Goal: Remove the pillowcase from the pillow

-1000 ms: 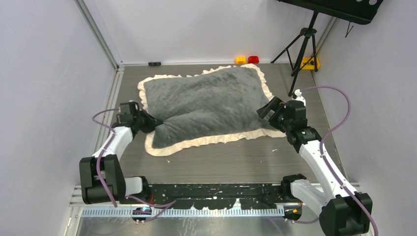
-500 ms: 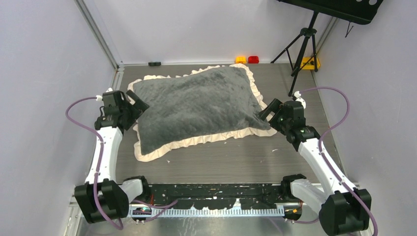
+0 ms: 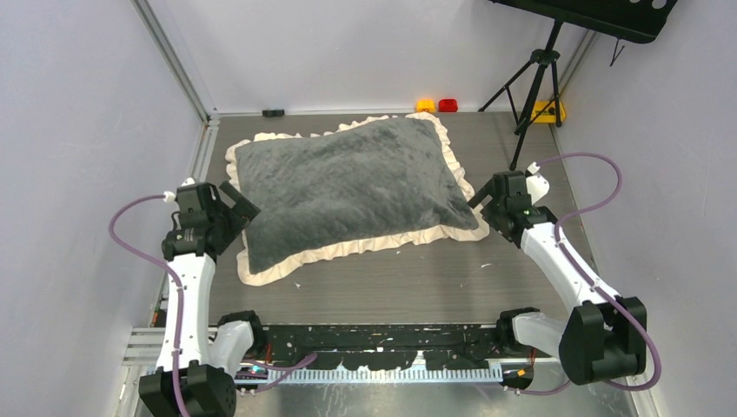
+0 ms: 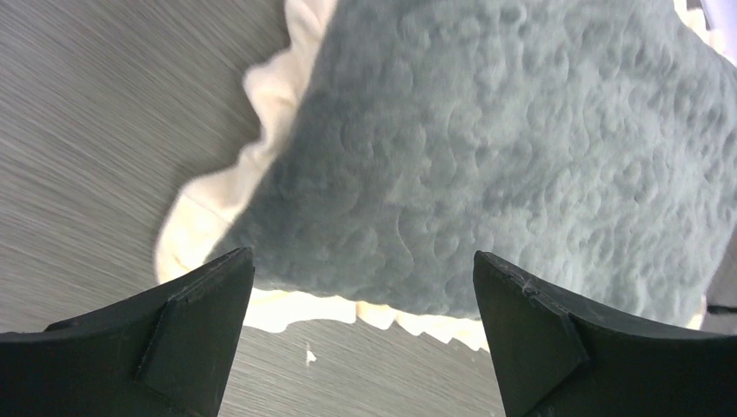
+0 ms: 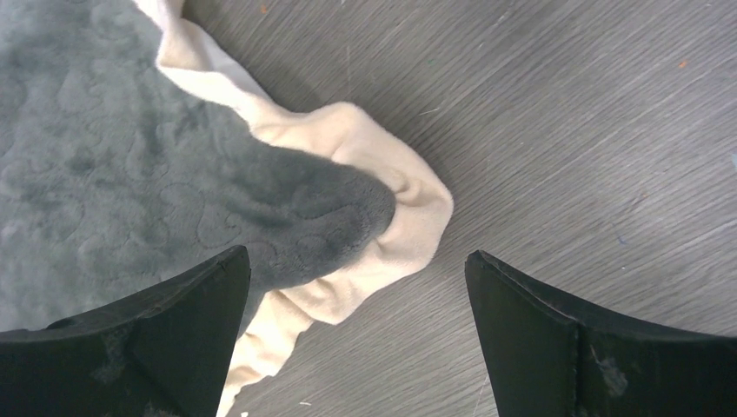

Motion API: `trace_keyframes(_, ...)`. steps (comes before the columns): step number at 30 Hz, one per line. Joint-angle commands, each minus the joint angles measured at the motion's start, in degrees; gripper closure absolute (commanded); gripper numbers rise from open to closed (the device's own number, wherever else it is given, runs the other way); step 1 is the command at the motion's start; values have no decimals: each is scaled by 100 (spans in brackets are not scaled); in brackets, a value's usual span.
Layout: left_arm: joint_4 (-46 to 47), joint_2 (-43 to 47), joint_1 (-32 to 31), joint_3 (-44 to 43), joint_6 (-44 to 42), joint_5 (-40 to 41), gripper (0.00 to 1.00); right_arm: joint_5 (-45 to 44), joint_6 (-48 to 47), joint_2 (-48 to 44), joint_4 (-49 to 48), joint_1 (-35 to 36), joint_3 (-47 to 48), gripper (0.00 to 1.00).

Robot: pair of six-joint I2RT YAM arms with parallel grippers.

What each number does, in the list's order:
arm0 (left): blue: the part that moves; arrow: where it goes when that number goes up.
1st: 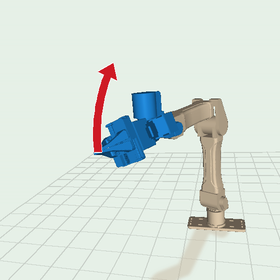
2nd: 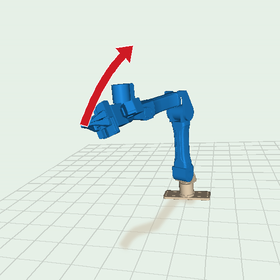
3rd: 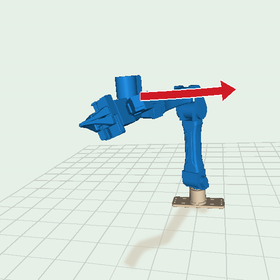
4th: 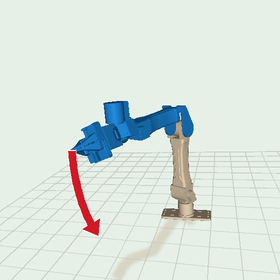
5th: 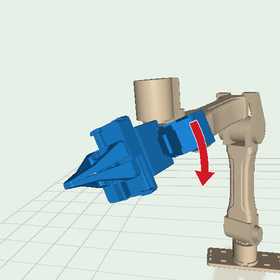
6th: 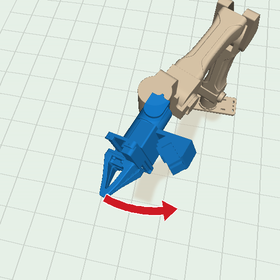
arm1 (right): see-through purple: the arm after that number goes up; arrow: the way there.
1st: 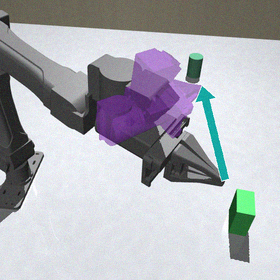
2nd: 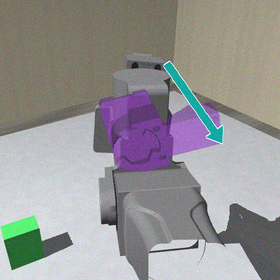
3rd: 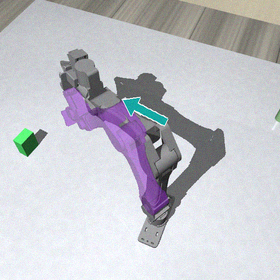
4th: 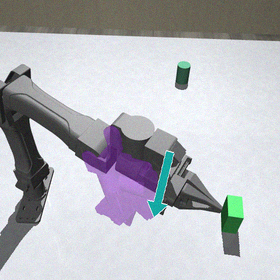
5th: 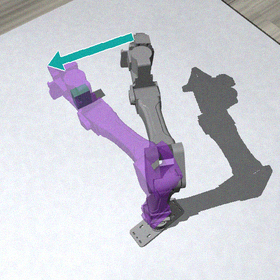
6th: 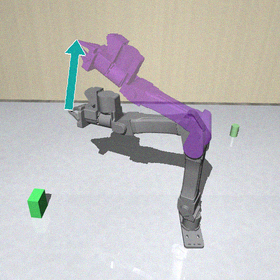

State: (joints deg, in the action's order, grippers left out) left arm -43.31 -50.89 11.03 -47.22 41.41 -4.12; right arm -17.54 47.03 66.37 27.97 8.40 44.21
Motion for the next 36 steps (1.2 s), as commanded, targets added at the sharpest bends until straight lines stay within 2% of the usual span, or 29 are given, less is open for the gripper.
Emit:
trace_keyframes(1, 423, 60, 31, 583, 564, -1001, 0, -73, 103, 230, 16, -12, 365, 3)
trace_keyframes(5, 642, 68, 30, 852, 725, -1339, 0, 220, -71, 477, -63, -20, 466, 3)
trace_keyframes(17, 615, 118, 30, 857, 668, -1201, 0, -93, 68, 954, 114, -203, 630, 5)
trace_keyframes(22, 605, 106, 24, 862, 632, -1138, 0, -537, 370, 1178, 308, -200, 685, 16)
trace_keyframes(30, 574, 52, 23, 805, 624, -1071, 0, -399, 137, 1632, 525, -205, 803, 16)
trace_keyframes(36, 493, 142, 29, 811, 660, -852, 1, 198, -190, 1915, 118, -199, 570, 15)
